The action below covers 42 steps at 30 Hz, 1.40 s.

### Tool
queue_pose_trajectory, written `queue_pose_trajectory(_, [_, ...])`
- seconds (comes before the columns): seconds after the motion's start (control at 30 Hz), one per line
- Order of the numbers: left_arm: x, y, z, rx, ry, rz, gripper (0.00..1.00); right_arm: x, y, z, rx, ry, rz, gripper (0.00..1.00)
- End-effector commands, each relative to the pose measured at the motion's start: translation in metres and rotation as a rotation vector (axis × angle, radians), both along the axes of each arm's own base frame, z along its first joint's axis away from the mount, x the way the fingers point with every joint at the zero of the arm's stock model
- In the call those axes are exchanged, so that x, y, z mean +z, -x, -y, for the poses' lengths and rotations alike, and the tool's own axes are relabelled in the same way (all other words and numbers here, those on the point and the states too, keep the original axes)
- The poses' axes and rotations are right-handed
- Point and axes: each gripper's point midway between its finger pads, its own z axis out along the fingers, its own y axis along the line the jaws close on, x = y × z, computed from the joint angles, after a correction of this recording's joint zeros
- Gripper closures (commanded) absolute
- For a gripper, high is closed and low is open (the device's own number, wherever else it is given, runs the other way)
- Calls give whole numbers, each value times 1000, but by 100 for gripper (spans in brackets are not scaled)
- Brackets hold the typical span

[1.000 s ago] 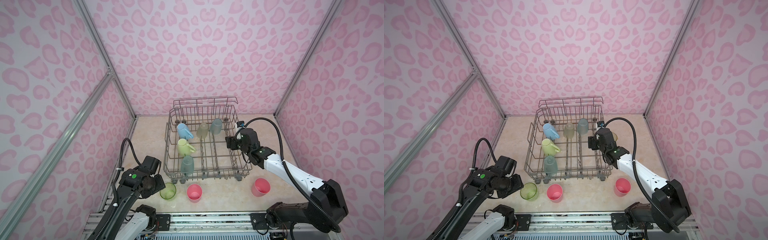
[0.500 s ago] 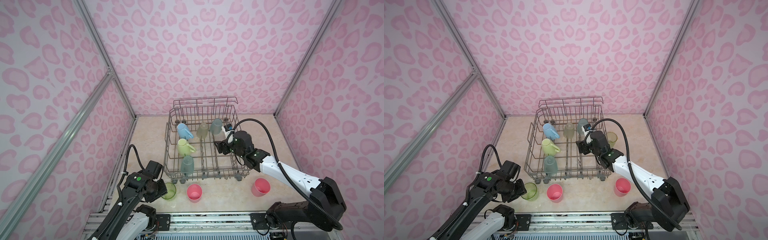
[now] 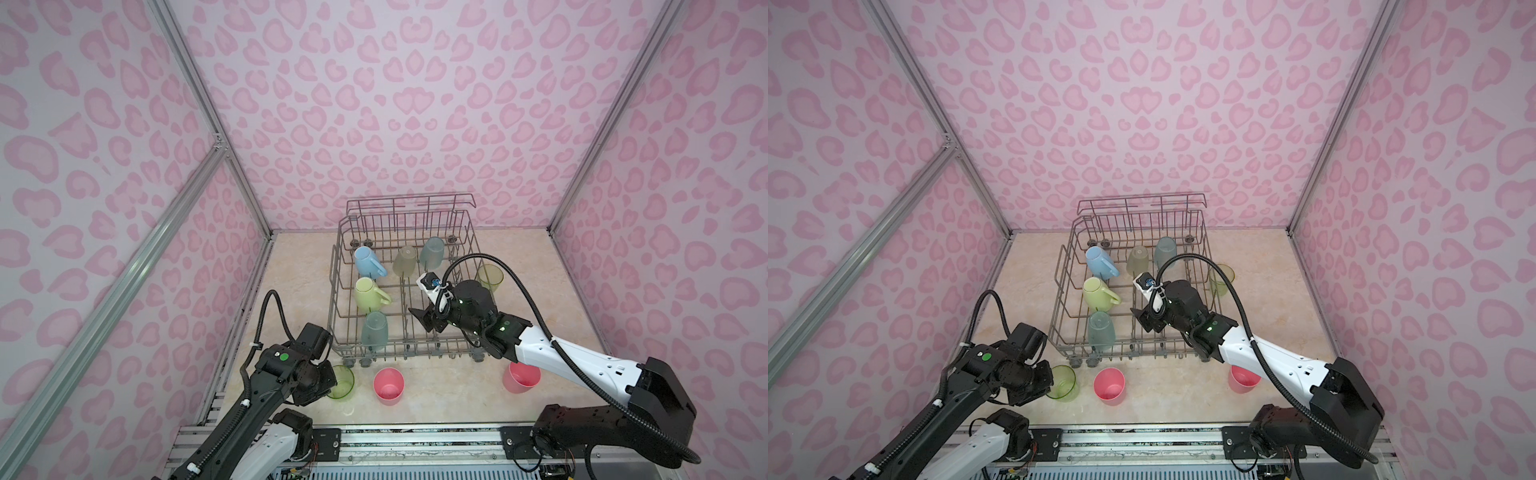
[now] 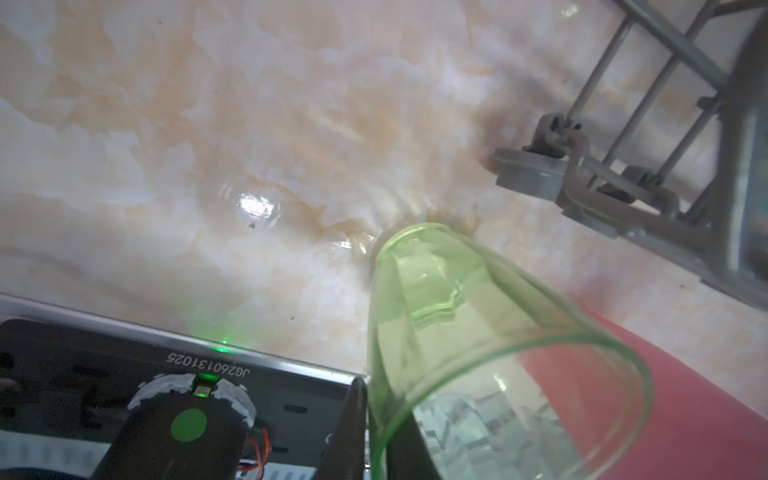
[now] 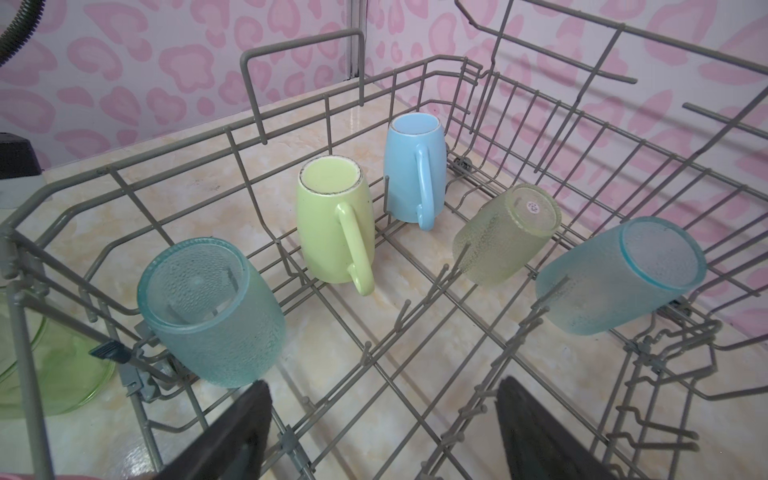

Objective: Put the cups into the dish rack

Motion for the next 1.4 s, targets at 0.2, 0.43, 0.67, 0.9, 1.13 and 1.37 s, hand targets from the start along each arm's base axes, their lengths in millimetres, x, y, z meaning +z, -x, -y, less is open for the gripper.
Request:
queue_pose_trajectory(0.2, [2,1,-4,22,-24,13,97,5,-5,5,-35,1,45,16])
queue_pose_trajectory(0.43, [12,0,-7,24,-39,38,97,6,-5,8,-47,-7,57,15])
queue_pose_trajectory(0.67, [19,0,-9,12,-48,50,97,7,-7,12,-67,-10,62,15])
queue_pose_trajectory(0.9, [31,-3,-7,-5,-40,76,97,8,-7,13,-71,-19,62,15])
queue_pose_trajectory(1.13, [46,-8,-6,-35,-40,102,97,8,-8,13,-75,-21,63,15])
queue_pose_trajectory(1.37, [65,-17,1,-86,-19,148,97,8,-9,15,-89,-19,63,15])
